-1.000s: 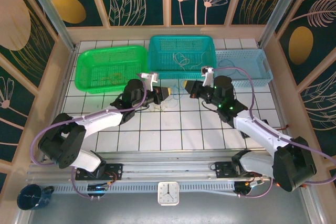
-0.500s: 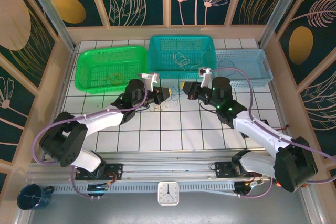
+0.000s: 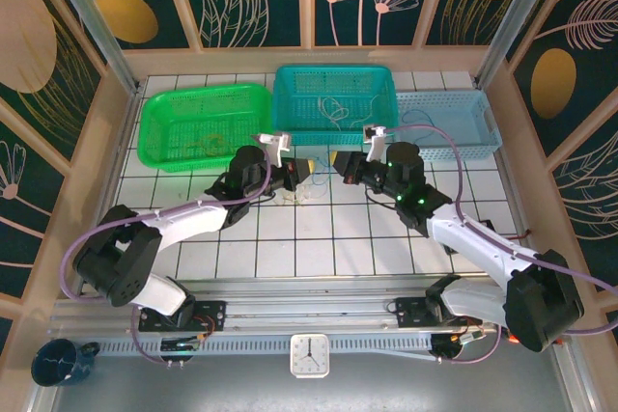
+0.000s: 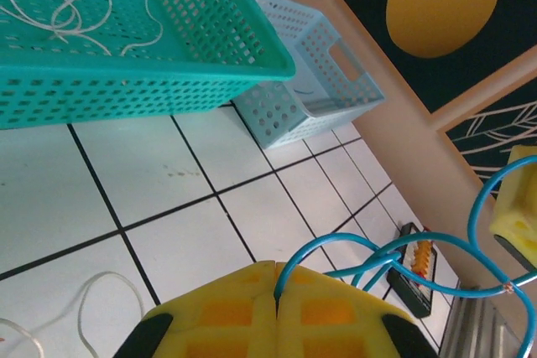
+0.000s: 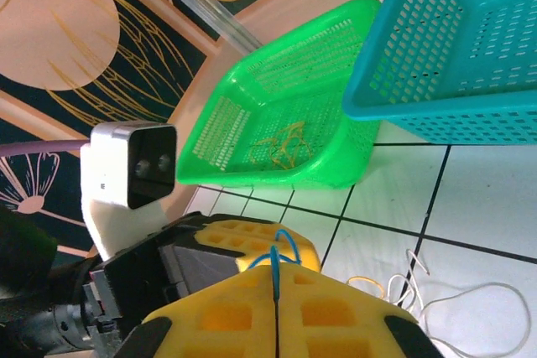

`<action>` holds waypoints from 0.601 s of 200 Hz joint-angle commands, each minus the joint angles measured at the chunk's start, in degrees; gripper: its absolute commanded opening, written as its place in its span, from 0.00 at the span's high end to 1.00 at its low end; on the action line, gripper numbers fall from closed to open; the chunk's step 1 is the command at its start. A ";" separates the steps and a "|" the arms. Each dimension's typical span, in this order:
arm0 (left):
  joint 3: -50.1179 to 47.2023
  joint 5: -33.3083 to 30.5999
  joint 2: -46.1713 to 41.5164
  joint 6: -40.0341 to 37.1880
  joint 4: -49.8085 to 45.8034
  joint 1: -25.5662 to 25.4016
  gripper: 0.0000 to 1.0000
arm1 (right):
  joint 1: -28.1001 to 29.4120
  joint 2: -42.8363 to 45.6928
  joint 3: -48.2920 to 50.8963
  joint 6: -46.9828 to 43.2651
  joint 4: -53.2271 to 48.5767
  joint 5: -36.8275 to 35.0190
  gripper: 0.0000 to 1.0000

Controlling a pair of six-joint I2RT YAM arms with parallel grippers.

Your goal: Untangle the cables

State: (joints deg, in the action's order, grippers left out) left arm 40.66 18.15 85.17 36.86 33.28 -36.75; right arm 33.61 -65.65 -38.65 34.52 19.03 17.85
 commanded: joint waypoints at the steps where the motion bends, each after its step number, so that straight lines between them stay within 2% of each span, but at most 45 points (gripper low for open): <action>1: -1.86 -4.94 -3.59 -0.38 2.45 0.19 1.00 | -1.11 0.45 -0.80 0.26 -0.24 -2.29 0.60; 13: -2.68 -7.38 -5.08 -0.24 2.73 0.18 1.00 | -1.33 0.91 -0.22 0.78 -0.25 -2.70 0.44; 32: -4.10 -11.29 -7.18 0.55 3.23 0.12 1.00 | -1.35 1.77 0.56 1.70 0.00 -3.42 0.34; 74: -7.11 -18.06 -10.73 2.24 4.93 0.17 1.00 | -0.15 2.52 4.27 6.83 4.80 -3.28 0.27; 120: -7.80 -19.37 -11.78 2.69 5.23 0.17 1.00 | 4.23 -2.35 3.57 8.35 9.46 -3.81 0.26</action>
State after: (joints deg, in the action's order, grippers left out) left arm 33.19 0.78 74.59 38.68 35.90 -36.75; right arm 35.86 -65.67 -34.54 41.12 23.07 14.83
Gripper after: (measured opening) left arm 0.043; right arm 0.737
